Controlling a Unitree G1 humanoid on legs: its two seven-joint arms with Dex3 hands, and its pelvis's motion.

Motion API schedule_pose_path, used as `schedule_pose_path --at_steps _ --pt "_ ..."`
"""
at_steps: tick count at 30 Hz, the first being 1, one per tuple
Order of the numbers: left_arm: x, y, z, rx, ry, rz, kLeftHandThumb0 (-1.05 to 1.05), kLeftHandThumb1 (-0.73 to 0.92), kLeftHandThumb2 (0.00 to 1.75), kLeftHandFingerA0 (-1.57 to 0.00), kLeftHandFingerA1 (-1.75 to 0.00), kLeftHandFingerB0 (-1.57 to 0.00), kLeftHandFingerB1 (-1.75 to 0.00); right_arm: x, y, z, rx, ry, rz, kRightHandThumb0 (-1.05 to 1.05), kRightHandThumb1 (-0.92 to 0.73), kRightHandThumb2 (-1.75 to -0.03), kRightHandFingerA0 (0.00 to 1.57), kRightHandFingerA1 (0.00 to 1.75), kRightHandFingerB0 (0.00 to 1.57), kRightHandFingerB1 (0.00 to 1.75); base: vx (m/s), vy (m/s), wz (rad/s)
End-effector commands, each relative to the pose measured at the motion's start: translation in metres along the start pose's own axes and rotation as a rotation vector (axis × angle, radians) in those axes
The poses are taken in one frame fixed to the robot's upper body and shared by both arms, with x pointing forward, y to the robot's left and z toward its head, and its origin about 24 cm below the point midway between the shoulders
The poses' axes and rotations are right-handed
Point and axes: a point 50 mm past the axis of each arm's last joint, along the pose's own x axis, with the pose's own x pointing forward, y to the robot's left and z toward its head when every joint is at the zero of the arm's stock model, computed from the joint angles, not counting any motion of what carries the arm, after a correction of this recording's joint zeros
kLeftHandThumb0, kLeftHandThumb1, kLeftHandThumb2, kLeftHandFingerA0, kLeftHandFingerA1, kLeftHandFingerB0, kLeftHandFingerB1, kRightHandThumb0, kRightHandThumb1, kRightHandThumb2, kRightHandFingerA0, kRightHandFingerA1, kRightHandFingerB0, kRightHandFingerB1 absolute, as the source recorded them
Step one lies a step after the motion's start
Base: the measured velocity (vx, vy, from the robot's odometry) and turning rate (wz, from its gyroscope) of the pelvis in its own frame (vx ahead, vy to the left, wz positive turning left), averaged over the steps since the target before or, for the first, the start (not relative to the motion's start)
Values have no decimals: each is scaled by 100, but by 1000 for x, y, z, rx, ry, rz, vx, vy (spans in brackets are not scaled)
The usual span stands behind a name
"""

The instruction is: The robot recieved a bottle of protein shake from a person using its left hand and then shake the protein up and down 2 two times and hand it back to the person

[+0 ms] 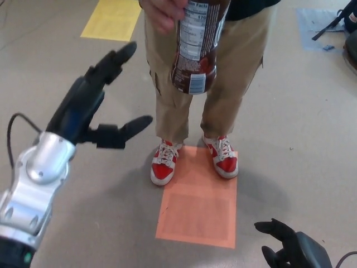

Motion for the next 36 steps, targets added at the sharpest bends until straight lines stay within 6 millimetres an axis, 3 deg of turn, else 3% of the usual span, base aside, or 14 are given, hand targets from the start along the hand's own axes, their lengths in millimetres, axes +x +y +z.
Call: schedule_pose_path --at_steps 1,6,7,10,11,13,19,21,22,23,24,25,26,36 --pt "50 -4 61 -560 320 -514 -79 47 83 0 0 0 0 -6 -9 -4 17 -50 -114 -28 -82 -64 90 57 55 41 0 0 0" --pt "59 -7 65 -604 339 -537 -77 45 82 0 -5 0 0 -3 -12 -3 28 -59 -120 -28 -82 -64 90 57 55 41 0 0 0" --pt "62 -8 66 -605 350 -551 -78 54 56 0 0 0 0 -3 -13 -2 27 -65 -124 -26 -78 -64 93 55 54 42 0 0 0" --pt "66 -10 68 -589 366 -584 -80 54 56 0 0 0 0 -3 -13 -1 24 -77 -132 -26 -77 -64 93 56 54 42 0 0 0" --pt "68 -13 72 -577 371 -610 -82 48 85 0 -5 0 0 -2 -13 0 18 -79 -133 -28 -77 -64 93 57 55 42 0 0 0" --pt "69 -18 75 -578 386 -636 -78 45 77 0 0 0 -1 -1 -12 1 28 -72 -123 -28 -80 -65 92 58 55 42 0 0 0" --pt "70 -28 78 -512 405 -720 -84 49 83 0 -1 0 0 1 -13 2 63 -60 -120 -29 -81 -65 91 58 54 42 0 0 0" --pt "72 -33 80 -498 415 -736 -81 49 75 0 0 0 0 1 -13 2 74 -63 -120 -28 -84 -67 90 58 55 44 0 0 0" --pt "72 -34 80 -497 417 -741 -82 62 59 0 0 0 0 0 -13 2 72 -64 -119 -27 -82 -68 90 58 54 44 0 0 0" --pt "73 -36 81 -496 417 -745 -79 57 72 0 0 0 -1 1 -13 2 71 -63 -118 -29 -84 -69 90 58 54 43 0 0 0" --pt "74 -37 82 -495 416 -749 -79 57 72 0 0 0 -1 1 -13 2 71 -62 -117 -29 -84 -69 90 58 54 43 0 0 0" --pt "75 -39 84 -486 408 -759 -81 63 60 0 0 0 0 2 -14 3 72 -62 -115 -30 -85 -67 90 56 55 43 0 0 0" --pt "77 -40 86 -477 406 -767 -89 55 91 0 -7 0 0 2 -13 3 72 -62 -114 -29 -85 -68 90 56 55 43 0 0 0" --pt "86 -46 93 -435 424 -802 -93 57 93 0 -8 0 0 4 -15 4 81 -70 -102 -30 -87 -68 88 52 53 43 0 0 0"
